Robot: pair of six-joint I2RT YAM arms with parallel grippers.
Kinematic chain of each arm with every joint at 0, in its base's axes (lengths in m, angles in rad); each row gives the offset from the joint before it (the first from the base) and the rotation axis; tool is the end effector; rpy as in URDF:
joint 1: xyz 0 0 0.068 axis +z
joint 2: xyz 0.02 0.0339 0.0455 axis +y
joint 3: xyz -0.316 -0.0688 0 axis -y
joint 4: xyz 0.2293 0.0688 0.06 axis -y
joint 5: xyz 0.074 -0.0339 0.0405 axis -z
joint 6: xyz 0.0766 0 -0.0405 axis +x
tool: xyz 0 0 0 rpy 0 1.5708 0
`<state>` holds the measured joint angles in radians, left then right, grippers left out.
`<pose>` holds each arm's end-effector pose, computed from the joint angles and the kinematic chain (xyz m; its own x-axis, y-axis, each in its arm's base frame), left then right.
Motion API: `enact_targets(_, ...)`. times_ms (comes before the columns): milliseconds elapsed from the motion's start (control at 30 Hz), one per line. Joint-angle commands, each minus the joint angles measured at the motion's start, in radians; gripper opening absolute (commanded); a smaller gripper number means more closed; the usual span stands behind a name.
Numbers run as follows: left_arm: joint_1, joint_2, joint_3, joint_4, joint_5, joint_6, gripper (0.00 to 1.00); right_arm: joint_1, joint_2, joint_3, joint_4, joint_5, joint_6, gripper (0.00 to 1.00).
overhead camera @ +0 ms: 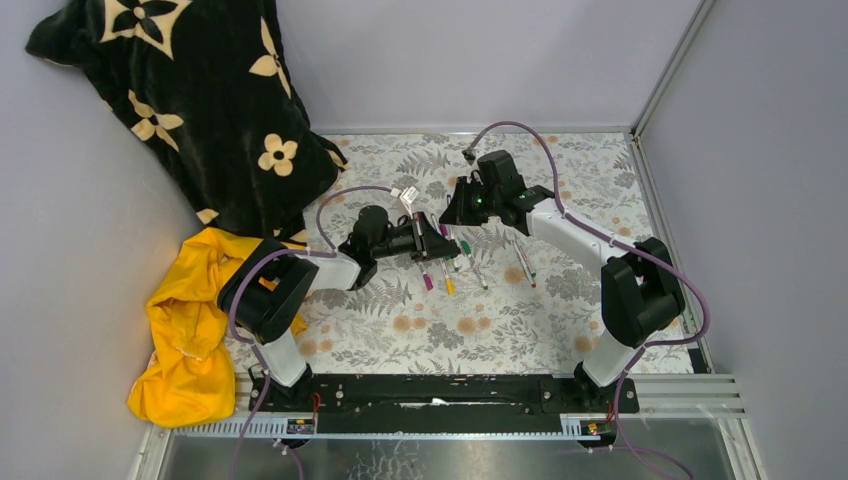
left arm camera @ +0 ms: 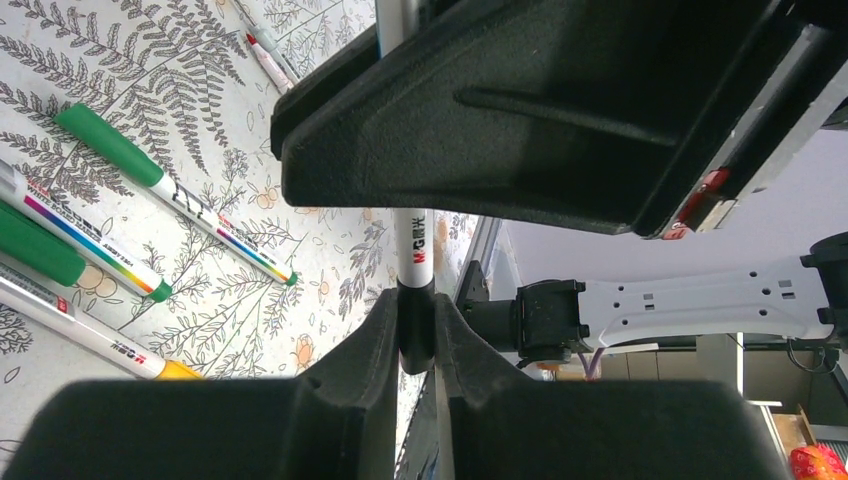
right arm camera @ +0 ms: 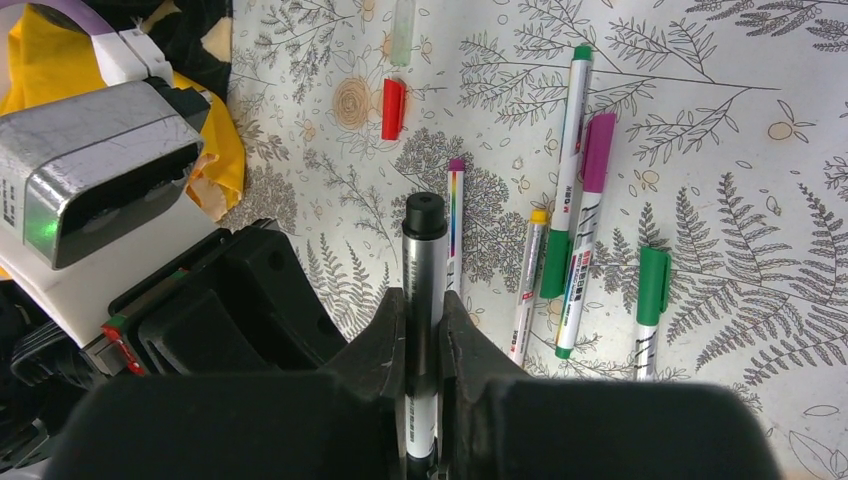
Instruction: Open the pen caps
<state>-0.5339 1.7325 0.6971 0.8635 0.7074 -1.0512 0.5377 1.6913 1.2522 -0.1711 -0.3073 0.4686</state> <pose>0.2929 -0.2310 0.2362 -0.8873 -0.2419 -0.3927 0.3379 0.2386 -0.9104 0.3416 0.2307 0.2998 -0.7558 0.0505 -0.6529 -0.4032 0.7497 0.5248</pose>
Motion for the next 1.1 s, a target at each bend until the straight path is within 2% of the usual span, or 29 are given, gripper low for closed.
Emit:
enact_targets(0, -0.008, 0.005, -0.023, 0.047, -0.006, 0.020, 0.02, -0.007, -0.045, 0.026, 0.011, 0.051, -0.032, 0.00)
enact_targets(533, -0.149, 0.112, -0.117, 0.139, -0.145, 0.020, 0.02, -0.063, 0.077, 0.292, -0.093, 0.071, -0.086, 0.00)
enact_targets(900, -0.187, 0.113, -0.170, 0.169, -0.202, 0.020, 0.02, -0.080, 0.161, 0.510, -0.157, 0.093, -0.103, 0.00)
enact_targets(1067, -0.188, 0.105, -0.179, 0.183, -0.211, 0.020, 0.02, -0.083, 0.176, 0.557, -0.197, 0.097, -0.116, 0.00)
